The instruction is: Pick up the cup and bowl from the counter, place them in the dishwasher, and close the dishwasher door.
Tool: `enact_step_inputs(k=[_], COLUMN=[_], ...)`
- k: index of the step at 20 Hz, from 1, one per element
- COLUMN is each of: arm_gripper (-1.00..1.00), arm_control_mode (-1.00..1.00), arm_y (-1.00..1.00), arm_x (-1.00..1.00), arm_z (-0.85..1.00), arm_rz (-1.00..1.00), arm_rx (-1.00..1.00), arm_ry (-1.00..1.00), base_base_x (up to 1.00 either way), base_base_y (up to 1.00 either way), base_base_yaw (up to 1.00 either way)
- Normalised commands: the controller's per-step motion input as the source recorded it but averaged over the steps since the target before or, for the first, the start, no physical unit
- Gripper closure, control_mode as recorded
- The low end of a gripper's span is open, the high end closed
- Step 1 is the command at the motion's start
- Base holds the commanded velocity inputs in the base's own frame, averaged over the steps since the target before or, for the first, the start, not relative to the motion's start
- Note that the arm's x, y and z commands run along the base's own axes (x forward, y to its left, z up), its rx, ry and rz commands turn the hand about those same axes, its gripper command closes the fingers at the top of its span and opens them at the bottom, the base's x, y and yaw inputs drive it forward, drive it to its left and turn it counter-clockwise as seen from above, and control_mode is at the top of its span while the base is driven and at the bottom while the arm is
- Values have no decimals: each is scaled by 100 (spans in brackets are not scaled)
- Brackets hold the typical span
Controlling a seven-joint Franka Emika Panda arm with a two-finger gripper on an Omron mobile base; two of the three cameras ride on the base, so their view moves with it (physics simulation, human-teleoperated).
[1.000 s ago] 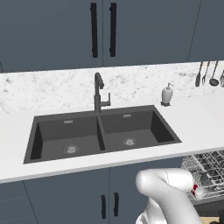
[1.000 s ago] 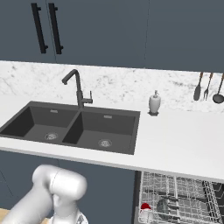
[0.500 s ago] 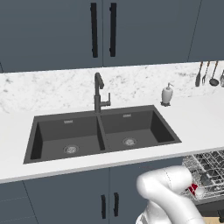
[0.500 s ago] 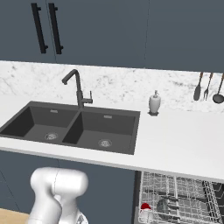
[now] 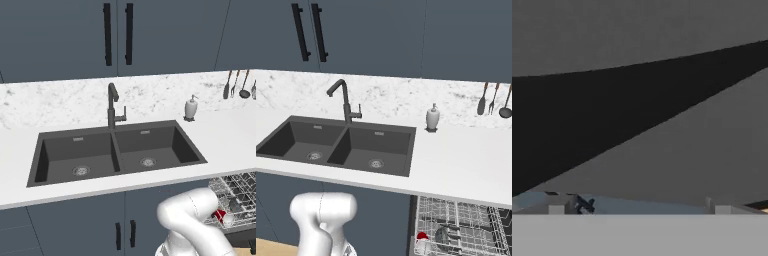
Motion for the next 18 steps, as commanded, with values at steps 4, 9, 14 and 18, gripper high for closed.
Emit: enact_step_inputs(k=[4,9,14,18], arm_gripper=[-100,-100,-100,-100], arm_control_mode=[-100,-100,-100,-100], arm_y=[0,0,4,37], arm_x=[100,100,100,100], arm_z=[-21,1,31,56], arm_rz=[-12,-24,-27,-32], arm_rx=[17,22,23,15], arm_ry=[-6,-14,-6,-6], base_base_x=[0,0,0,0], base_base_y=[0,0,0,0], base_base_yaw=[0,0,0,0])
